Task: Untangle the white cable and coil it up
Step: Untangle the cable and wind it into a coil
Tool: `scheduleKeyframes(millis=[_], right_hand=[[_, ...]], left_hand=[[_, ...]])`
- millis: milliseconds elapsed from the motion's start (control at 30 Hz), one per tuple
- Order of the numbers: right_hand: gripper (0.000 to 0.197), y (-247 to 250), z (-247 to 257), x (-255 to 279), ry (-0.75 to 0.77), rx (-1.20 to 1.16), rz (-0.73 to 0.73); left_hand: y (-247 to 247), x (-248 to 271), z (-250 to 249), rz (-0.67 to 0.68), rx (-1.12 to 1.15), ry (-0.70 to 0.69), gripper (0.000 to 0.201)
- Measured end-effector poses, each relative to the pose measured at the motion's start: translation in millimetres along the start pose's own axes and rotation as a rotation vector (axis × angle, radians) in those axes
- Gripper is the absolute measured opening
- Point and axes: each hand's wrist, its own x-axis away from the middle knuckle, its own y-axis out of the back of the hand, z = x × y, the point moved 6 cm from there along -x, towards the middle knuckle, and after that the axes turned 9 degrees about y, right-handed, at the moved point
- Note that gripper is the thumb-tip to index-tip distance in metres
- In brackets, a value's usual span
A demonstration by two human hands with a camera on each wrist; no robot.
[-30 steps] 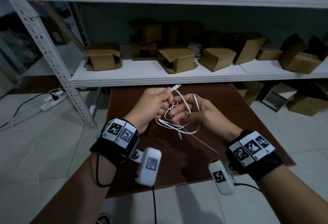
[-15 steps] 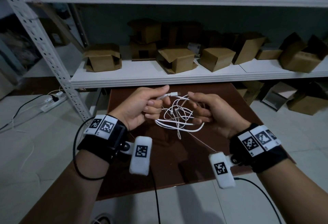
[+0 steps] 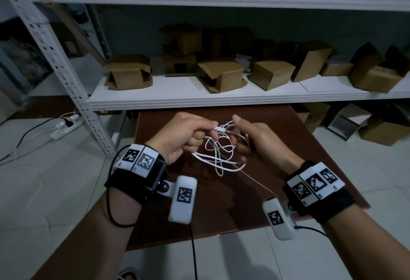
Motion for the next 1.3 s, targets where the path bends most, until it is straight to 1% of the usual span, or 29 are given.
scheduleKeyframes(millis=[67, 200, 300, 333, 400, 467, 600, 633, 700, 767, 800, 867, 900, 933, 967, 1033, 1067, 1100, 1167, 1300], right_hand=[[0.055, -1, 2, 2, -0.011, 0.030, 0.035], [0.044, -13, 8, 8, 0.022, 0.105, 0.127], [0.046, -15, 0, 8, 0.049, 0.197, 0.156], [0.047, -17, -2, 7, 0.070, 0.217, 0.172], [0.047, -19, -5, 6, 0.112, 0.236, 0.194], [0.046, -19, -8, 6, 0.130, 0.231, 0.178], [0.056, -20, -8, 6, 0.142, 0.226, 0.155], [0.056, -21, -8, 6, 0.137, 0.219, 0.143], [0.050, -20, -6, 4, 0.131, 0.214, 0.112], [0.044, -18, -4, 4, 0.110, 0.168, 0.087], [0.044, -17, -2, 5, 0.099, 0.139, 0.079], [0.045, -16, 2, 6, 0.086, 0.102, 0.084], [0.045, -17, 4, 7, 0.085, 0.089, 0.094], [0.045, -17, 5, 7, 0.083, 0.074, 0.106], [0.045, -17, 7, 8, 0.078, 0.052, 0.120], [0.045, -18, 10, 8, 0.065, 0.034, 0.149], [0.044, -18, 13, 9, 0.061, 0.042, 0.169], [0.044, -17, 14, 10, 0.058, 0.059, 0.182], [0.046, -13, 16, 9, 0.057, 0.108, 0.192], [0.045, -4, 18, 6, 0.097, 0.170, 0.188]], left_hand=[[-2, 0, 1, 0.018, -0.014, 0.011, 0.029], [-5, 0, 3, 0.022, -0.049, 0.036, 0.034], [-5, -1, 5, 0.028, -0.086, 0.071, 0.045], [-5, 0, 6, 0.033, -0.093, 0.079, 0.047], [-5, 1, 7, 0.044, -0.092, 0.087, 0.038], [-4, 1, 6, 0.056, -0.087, 0.086, 0.029], [-3, 1, 5, 0.072, -0.125, 0.054, 0.030], [-3, 1, 5, 0.080, -0.133, 0.041, 0.031], [-3, 0, 5, 0.085, -0.154, 0.003, 0.032], [-3, -1, 5, 0.040, -0.175, -0.063, 0.031], [-2, -3, 3, 0.001, -0.186, -0.117, 0.030], [-3, -1, -3, -0.086, -0.241, -0.255, 0.021], [-4, 0, -5, -0.106, -0.283, -0.320, 0.019], [-6, 1, -7, -0.085, -0.329, -0.369, 0.023], [-10, 2, -6, -0.028, -0.363, -0.390, 0.027], [-18, 4, -3, 0.097, -0.365, -0.354, 0.037], [-20, 3, -1, 0.128, -0.351, -0.321, 0.039], [-20, 2, 0, 0.130, -0.339, -0.293, 0.041], [-18, 2, 1, 0.091, -0.316, -0.266, 0.042], [-11, 3, 0, 0.077, -0.101, -0.227, 0.043]])
